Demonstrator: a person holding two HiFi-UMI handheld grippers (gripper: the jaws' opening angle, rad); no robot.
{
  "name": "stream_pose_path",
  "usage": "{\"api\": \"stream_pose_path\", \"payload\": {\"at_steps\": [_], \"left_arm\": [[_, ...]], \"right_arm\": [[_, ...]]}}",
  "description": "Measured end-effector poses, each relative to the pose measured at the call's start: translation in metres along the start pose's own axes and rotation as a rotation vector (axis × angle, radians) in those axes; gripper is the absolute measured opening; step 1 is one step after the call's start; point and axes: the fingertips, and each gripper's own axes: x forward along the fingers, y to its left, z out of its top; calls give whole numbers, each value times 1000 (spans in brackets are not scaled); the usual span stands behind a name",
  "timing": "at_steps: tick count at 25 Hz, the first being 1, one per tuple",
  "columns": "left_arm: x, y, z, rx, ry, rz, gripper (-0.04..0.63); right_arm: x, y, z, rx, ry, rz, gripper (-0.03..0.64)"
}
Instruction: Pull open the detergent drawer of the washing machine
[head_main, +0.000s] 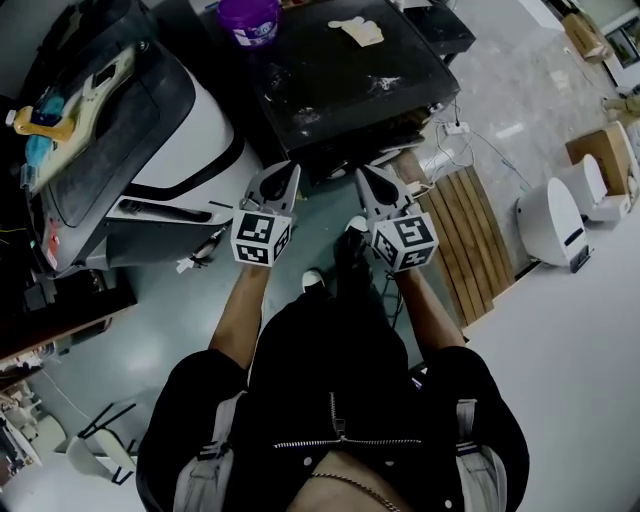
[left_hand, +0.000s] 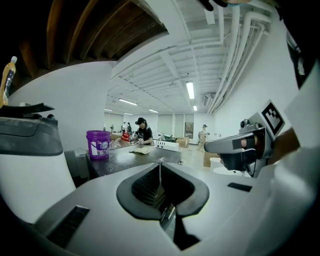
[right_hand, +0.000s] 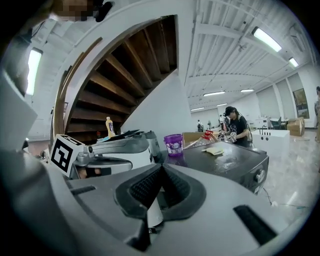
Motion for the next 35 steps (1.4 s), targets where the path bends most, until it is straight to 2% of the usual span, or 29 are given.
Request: {"api": "stream_pose_path", "payload": {"at_steps": [4,8,10,17,20,24,26,28,31,33,35], "left_arm": [[9,-3,-17,-9,34,-10,26],[16,-2,-26,-9,46,-23,26],[21,-1,-30,-12,51,-23,26],[41,11,-47,-44,71,-18,26],[49,15,-57,-47,82,-10,26],[50,21,-73,-63,107,8,26],[45,22,-82,-76,121,20,26],[41,24,-91,-86,140,28,26],[38,26,-104,-94,163,35,26],[35,28,-110,-98,174,44,26],[30,30,-116,-109,183,56,26]], "right_arm": [[4,-14,-22,103,9,0,6],[7,-17,-27,329,-117,147,2],[11,-23,-30,446,-163,193,-6],[37,-52,-89,657,-142,171,-2],[49,-61,-122,728,-123,159,50],[70,-54,-144,863,-127,279,187],[80,-56,-155,918,-138,308,262],[90,-62,-166,959,-158,316,278],[109,-70,-170,958,-180,351,264],[121,-77,-178,989,-178,355,315],[133,-83,-186,1007,-174,355,330]]}}
